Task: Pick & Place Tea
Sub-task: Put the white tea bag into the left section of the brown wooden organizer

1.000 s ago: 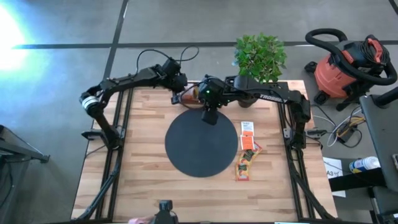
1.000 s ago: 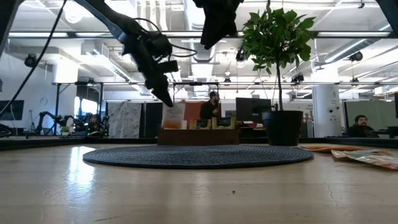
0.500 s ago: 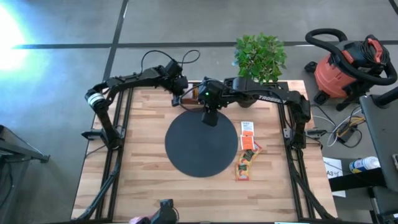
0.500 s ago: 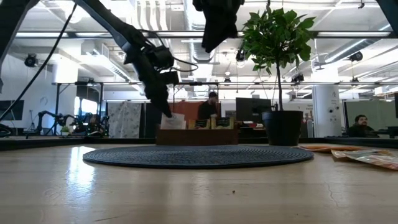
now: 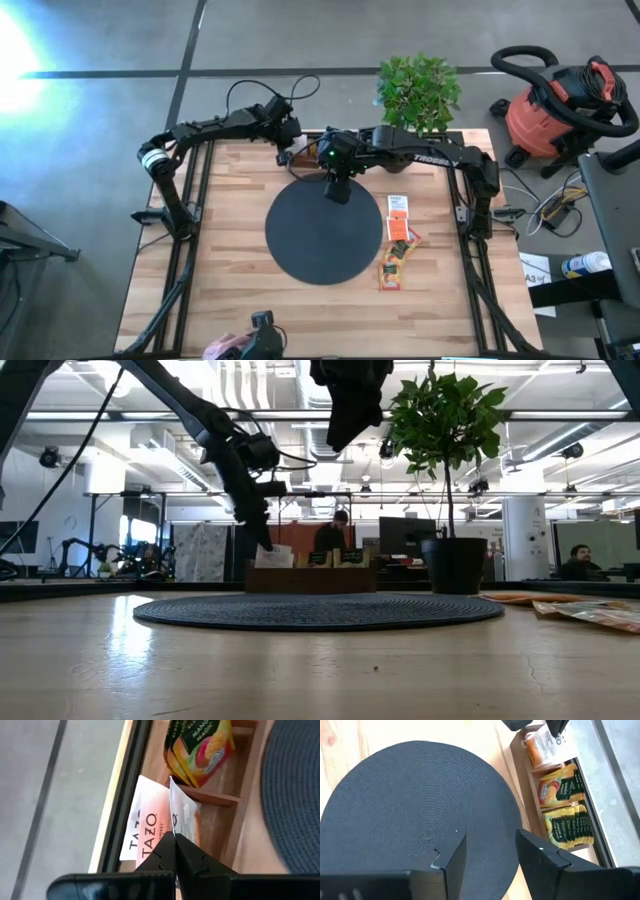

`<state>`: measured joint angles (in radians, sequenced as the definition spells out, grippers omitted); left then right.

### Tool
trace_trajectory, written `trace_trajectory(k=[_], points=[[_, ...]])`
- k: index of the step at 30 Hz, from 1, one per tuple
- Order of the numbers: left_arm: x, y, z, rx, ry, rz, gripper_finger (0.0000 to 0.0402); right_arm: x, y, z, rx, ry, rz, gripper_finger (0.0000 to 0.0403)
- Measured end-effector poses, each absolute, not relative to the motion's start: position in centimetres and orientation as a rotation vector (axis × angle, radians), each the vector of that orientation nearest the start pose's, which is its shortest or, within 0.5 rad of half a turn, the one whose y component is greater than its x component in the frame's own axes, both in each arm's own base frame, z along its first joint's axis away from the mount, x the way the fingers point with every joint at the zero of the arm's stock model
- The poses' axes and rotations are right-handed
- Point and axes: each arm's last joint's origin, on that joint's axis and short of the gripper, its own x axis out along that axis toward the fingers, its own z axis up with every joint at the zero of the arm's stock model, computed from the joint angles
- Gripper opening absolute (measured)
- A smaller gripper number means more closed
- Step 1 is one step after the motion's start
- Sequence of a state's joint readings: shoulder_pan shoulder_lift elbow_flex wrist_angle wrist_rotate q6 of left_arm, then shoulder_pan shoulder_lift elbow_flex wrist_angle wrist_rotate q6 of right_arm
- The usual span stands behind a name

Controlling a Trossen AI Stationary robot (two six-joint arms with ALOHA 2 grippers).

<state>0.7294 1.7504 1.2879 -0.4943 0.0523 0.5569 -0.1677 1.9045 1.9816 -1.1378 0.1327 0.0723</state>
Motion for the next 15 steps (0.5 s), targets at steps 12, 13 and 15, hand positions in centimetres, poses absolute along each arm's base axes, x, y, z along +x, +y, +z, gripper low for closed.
trace_trajectory(k=[12, 13, 15], points=[[26.7, 24.2, 21.0, 0.139, 1.132, 0.428, 0.0072, 38.9, -7.0, 34.8, 0.085, 1.034, -0.313, 0.0166], [26.7, 24.3, 21.0, 0.152, 1.141, 0.452, 0.0079, 38.9, -7.0, 34.8, 0.085, 1.034, -0.313, 0.0166], [26.6, 24.4, 21.2, 0.172, 1.147, 0.489, 0.0089, 38.9, -7.0, 34.8, 0.085, 1.034, -0.313, 0.0166]])
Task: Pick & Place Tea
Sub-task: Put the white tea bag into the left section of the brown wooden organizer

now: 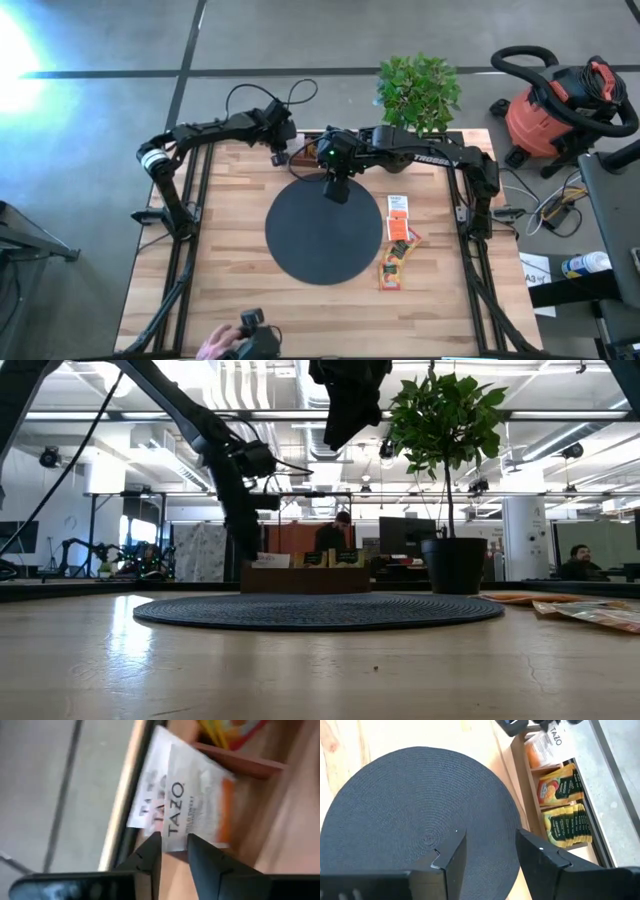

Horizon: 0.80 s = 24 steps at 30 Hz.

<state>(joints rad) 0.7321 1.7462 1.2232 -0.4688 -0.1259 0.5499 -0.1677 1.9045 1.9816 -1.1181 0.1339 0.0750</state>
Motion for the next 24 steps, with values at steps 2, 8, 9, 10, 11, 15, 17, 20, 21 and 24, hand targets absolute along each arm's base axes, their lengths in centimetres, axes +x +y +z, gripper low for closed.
trace_trajectory(k=[2, 8, 9, 10, 11, 15, 17, 20, 21, 24], points=[[26.6, 24.5, 21.9, 0.194, 1.122, 0.523, 0.0094, 38.9, -7.0, 34.8, 0.085, 1.033, -0.313, 0.0166], [26.1, 23.8, 25.4, 0.228, 0.985, 0.604, 0.0096, 38.9, -7.0, 34.8, 0.076, 1.036, -0.306, 0.0166], [25.9, 23.4, 26.1, 0.206, 0.955, 0.624, 0.0096, 38.8, -7.0, 34.8, 0.070, 1.040, -0.301, 0.0166], [25.8, 23.0, 26.8, 0.177, 0.916, 0.641, 0.0096, 38.7, -6.9, 34.8, 0.065, 1.047, -0.297, 0.0166], [25.7, 22.6, 27.5, 0.137, 0.871, 0.639, 0.0096, 38.6, -6.9, 34.8, 0.061, 1.059, -0.294, 0.0166], [26.0, 19.8, 28.9, -0.078, 0.686, 0.367, 0.0096, 37.8, -6.7, 34.1, 0.064, 1.145, -0.292, 0.0166], [26.5, 17.8, 28.9, -0.143, 0.604, 0.163, 0.0096, 37.3, -6.6, 33.2, 0.082, 1.210, -0.296, 0.0166], [27.4, 14.6, 28.0, -0.157, 0.555, 0.039, 0.0096, 36.6, -6.2, 31.5, 0.147, 1.297, -0.289, 0.0166], [27.7, 13.6, 27.4, -0.144, 0.562, 0.027, 0.0096, 36.4, -6.0, 30.9, 0.179, 1.316, -0.285, 0.0165], [28.5, 10.6, 25.4, -0.074, 0.578, -0.004, 0.0096, 35.4, -5.1, 29.2, 0.247, 1.380, -0.305, 0.0162]])
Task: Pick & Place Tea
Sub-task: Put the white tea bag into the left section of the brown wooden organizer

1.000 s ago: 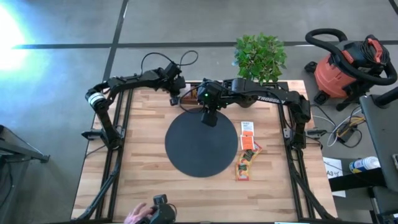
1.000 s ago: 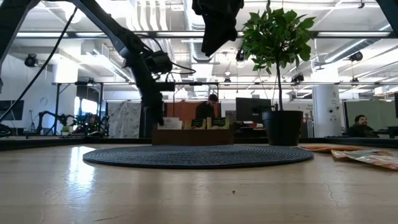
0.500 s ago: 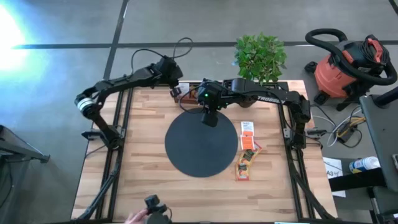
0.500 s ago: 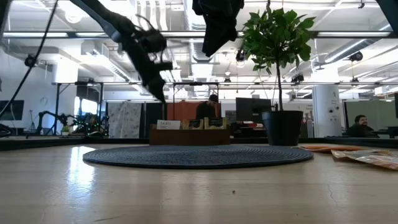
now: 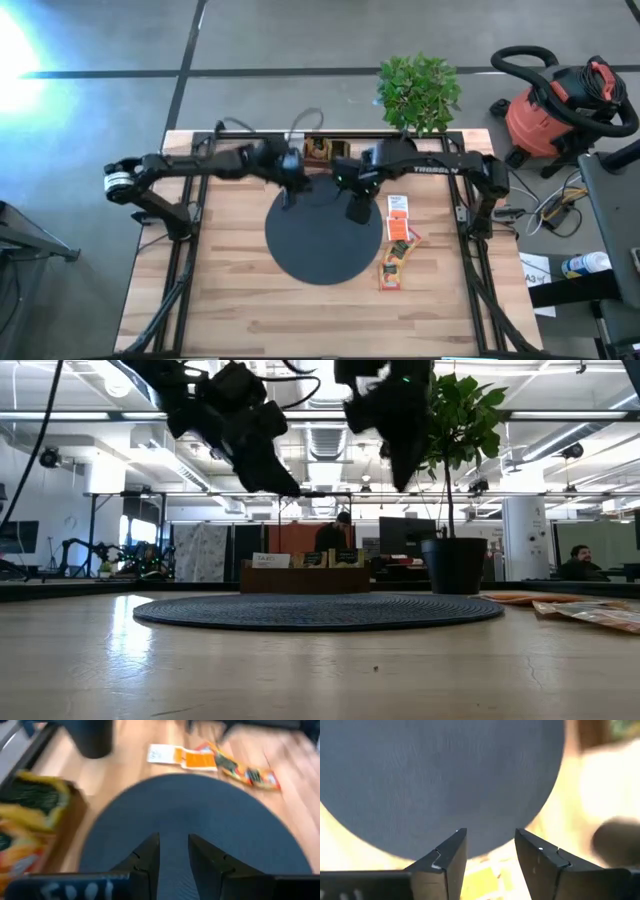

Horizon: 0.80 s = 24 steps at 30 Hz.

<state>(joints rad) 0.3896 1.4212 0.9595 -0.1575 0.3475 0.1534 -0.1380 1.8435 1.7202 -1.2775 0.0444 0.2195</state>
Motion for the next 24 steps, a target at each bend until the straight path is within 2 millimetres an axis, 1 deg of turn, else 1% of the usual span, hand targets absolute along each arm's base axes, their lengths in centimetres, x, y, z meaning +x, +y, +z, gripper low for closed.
trace_trajectory(k=[3, 5, 9, 12, 15, 19, 21, 24], points=[[29.1, 8.5, 23.8, -0.018, 0.574, -0.025, 0.0096, 33.8, -4.0, 27.3, 0.322, 1.456, -0.354, 0.0157], [29.4, 7.7, 22.9, -0.010, 0.569, -0.035, 0.0096, 32.2, -3.2, 26.0, 0.399, 1.505, -0.391, 0.0154], [30.1, 7.6, 21.7, -0.050, 0.547, -0.033, 0.0096, 28.4, -1.6, 23.8, 0.540, 1.576, -0.517, 0.0147], [31.1, 7.7, 21.2, -0.108, 0.522, -0.061, 0.0096, 25.4, -0.6, 22.6, 0.675, 1.567, -0.649, 0.0146], [32.7, 7.8, 21.4, -0.151, 0.491, -0.077, 0.0096, 22.6, -0.4, 21.6, 0.866, 1.492, -0.825, 0.0146], [35.7, 7.5, 21.5, -0.164, 0.485, -0.099, 0.0096, 19.7, -0.7, 20.6, 1.075, 1.271, -0.978, 0.0146], [37.4, 7.2, 21.6, -0.163, 0.479, -0.118, 0.0096, 18.5, -0.9, 20.1, 1.144, 1.166, -1.027, 0.0147], [40.0, 6.8, 21.4, -0.157, 0.482, -0.140, 0.0096, 16.7, -1.3, 19.2, 1.203, 1.031, -1.112, 0.0148]])
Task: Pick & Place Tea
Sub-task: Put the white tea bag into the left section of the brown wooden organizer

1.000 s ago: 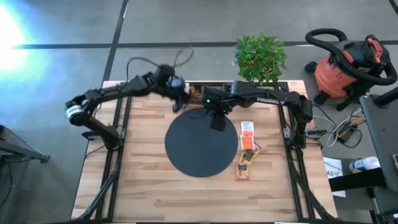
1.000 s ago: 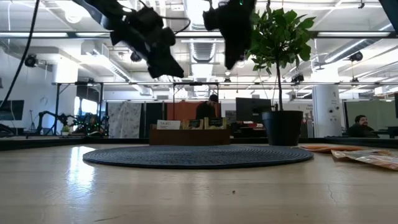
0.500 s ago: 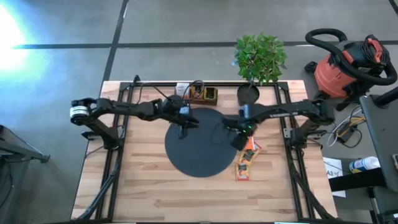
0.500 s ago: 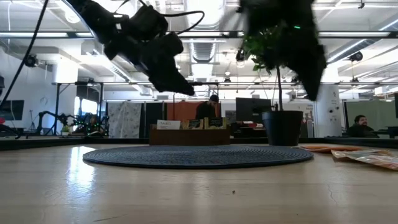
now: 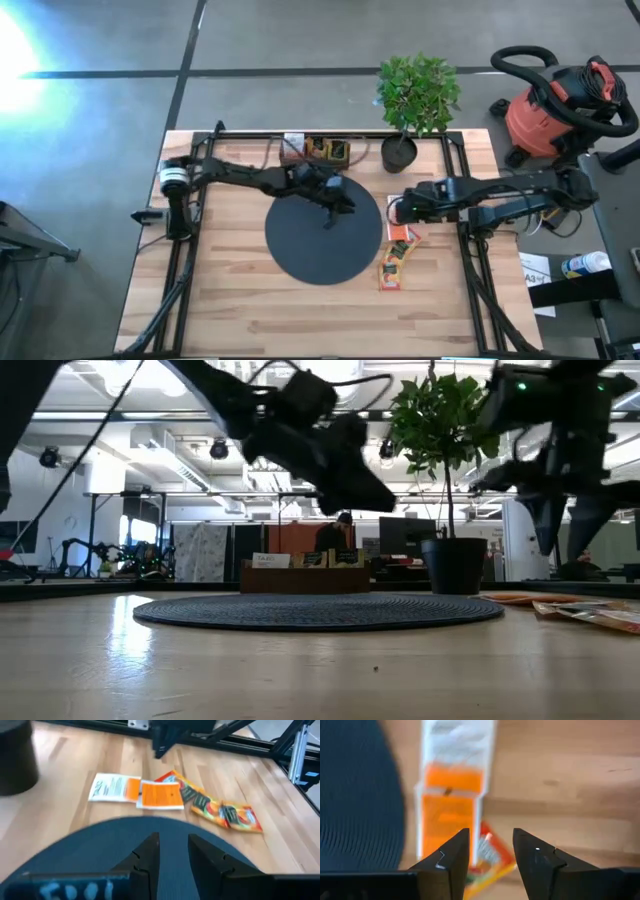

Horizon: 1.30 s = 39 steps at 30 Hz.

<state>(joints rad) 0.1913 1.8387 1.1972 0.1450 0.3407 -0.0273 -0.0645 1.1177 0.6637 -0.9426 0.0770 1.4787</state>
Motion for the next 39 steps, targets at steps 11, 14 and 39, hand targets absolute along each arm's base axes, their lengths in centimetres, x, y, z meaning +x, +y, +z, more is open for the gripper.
trace_trajectory(k=[11, 14, 39], points=[[48.1, 6.9, 18.3, -0.160, 0.559, -0.083, 0.0096, 14.6, -1.9, 15.1, 1.306, 0.751, -1.165, 0.0147], [49.7, 6.8, 17.8, -0.170, 0.562, -0.088, 0.0096, 14.3, -2.1, 14.1, 1.281, 0.723, -1.223, 0.0141], [53.8, 6.6, 13.9, -0.161, 0.635, -0.030, 0.0096, 14.7, -2.4, 12.0, 1.230, 0.596, -1.098, 0.0132]])
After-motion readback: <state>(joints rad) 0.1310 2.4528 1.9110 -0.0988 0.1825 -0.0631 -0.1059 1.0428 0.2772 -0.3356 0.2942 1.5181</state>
